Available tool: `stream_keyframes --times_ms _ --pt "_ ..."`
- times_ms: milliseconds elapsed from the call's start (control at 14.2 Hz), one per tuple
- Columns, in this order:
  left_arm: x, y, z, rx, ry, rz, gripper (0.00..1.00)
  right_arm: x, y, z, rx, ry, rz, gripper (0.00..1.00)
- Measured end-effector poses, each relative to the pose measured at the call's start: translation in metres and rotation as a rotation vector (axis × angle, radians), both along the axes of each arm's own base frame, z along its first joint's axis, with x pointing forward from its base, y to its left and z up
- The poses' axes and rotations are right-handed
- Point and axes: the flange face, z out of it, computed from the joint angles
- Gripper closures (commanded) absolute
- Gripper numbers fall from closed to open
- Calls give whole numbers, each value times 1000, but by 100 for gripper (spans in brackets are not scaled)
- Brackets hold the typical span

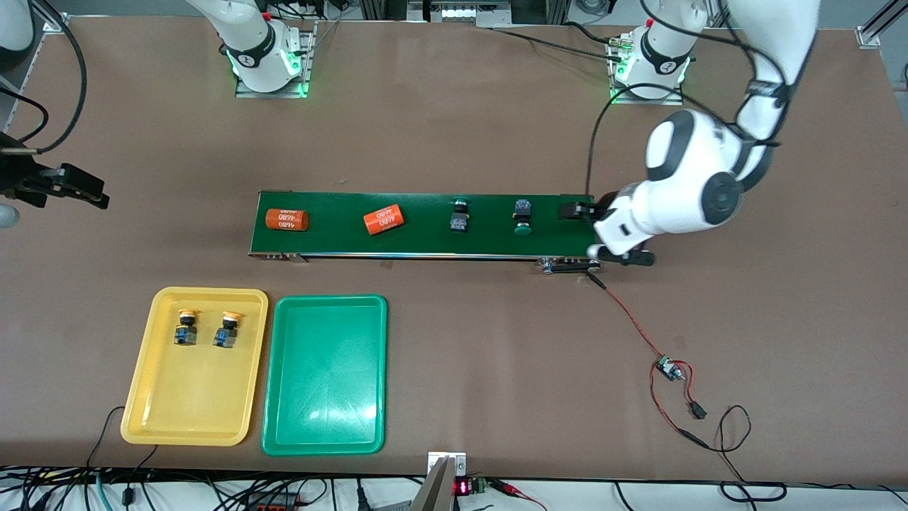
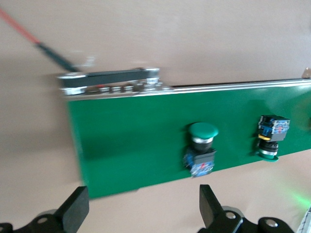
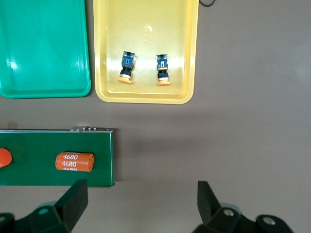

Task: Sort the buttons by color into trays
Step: 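Reach the right gripper to the green button while the left gripper withdraws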

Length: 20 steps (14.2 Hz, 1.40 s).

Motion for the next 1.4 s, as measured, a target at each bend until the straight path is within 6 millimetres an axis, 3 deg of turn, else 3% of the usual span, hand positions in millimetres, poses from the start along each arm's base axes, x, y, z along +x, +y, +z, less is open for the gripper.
stream_keyframes --times_ms 140,211,351,562,702,983,1124,1405 --pt "8 36 26 83 -7 -25 0 4 12 -10 6 14 -23 0" --pt "12 49 42 129 -12 -49 0 6 28 -15 7 23 -31 0" --pt "23 68 83 210 -29 -85 0 8 83 -27 3 40 3 0" --pt "32 86 156 291 -49 -110 0 7 163 -59 28 95 82 0" --pt "31 93 195 307 -65 -105 0 8 196 -85 98 136 99 0" --pt "16 115 255 300 -205 -137 0 13 252 -127 147 136 84 0" --pt "4 132 272 303 -302 -132 0 7 296 -149 131 131 64 0" --pt "-17 138 260 303 -298 -137 0 -21 390 -203 104 108 72 0"
